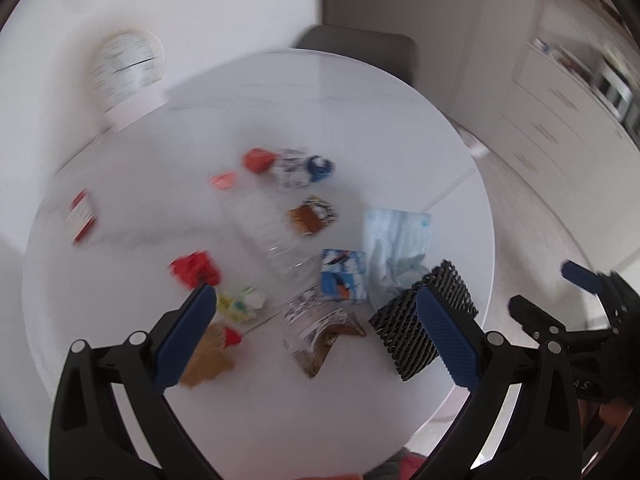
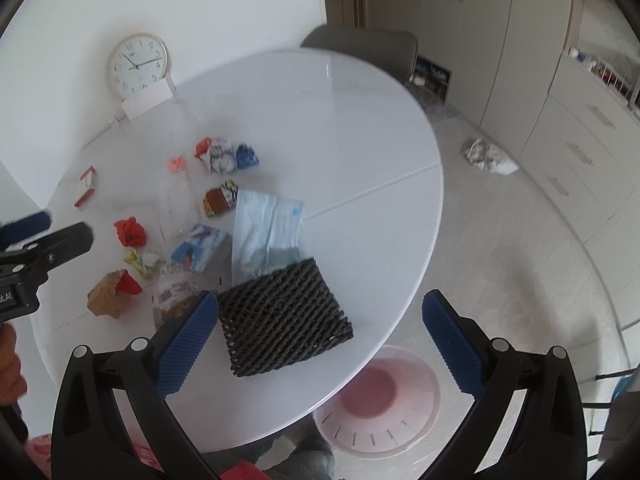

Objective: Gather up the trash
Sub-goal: 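Grasp the black foam mesh with the right gripper while the left grasps the blue mask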

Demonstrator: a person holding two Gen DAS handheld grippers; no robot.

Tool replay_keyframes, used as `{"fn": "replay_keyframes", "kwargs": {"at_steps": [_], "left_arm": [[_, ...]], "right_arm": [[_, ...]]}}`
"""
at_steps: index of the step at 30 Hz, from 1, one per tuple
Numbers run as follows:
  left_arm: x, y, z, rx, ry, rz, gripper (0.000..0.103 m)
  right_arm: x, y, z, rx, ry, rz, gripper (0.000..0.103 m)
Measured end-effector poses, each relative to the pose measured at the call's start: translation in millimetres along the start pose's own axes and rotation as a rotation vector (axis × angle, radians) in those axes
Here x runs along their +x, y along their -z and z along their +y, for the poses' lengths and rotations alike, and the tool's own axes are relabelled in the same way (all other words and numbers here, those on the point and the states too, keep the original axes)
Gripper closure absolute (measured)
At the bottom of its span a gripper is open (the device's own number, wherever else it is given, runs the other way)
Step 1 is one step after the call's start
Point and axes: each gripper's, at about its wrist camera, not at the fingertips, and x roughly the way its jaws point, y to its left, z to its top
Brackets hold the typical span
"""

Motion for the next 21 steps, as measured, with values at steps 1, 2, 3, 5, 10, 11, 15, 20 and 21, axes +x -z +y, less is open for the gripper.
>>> {"fn": "replay_keyframes", "kwargs": {"at_steps": [1, 2, 3, 5, 10, 11, 15, 20, 21], "left_arm": [[9.4, -3.8, -3.8, 0.040, 0.019, 0.002, 0.007], [18.1, -8.2, -7.4, 0.078, 0.040, 0.004, 0.007], [26.9, -12.2, -10.4, 0.109, 0.060, 0.007, 0.007], [50.8, -23.2, -17.2, 0.173, 0.097, 0.030, 0.007], [84.0, -44.3, -34.0, 0.354, 0.171, 0.033, 0.007], [88.2, -47.4, -37.9, 0.402, 0.186, 0.025, 0.007], [104.9, -54.8, -54.0, 0.613, 0.300, 0.044, 0.007], [128.8, -67.2, -71.6, 0.820, 0.403, 0.101, 0.007], [134.6, -71.0, -73.8, 0.842, 0.425, 0.124, 0.007]], "right_arm": [[5.8, 1.3, -2.0, 0.004, -0.009, 0.007, 0.002], [13.7, 3.2, -4.5, 0.008, -0.021, 0.017, 0.002], [21.5, 5.2, -7.0, 0.011, -0.037, 0.026, 0.002], [44.2, 9.8, -14.7, 0.029, -0.074, 0.058, 0.002], [86.0, 10.9, -32.7, 0.054, -0.161, 0.111, 0.014], [91.6, 10.3, -35.8, 0.051, -0.181, 0.122, 0.019], [108.2, 7.0, -40.3, -0.004, -0.268, 0.157, 0.028], [124.9, 3.0, -40.5, -0.095, -0.371, 0.248, 0.052], [127.8, 2.8, -40.5, -0.105, -0.375, 0.260, 0.063]]}}
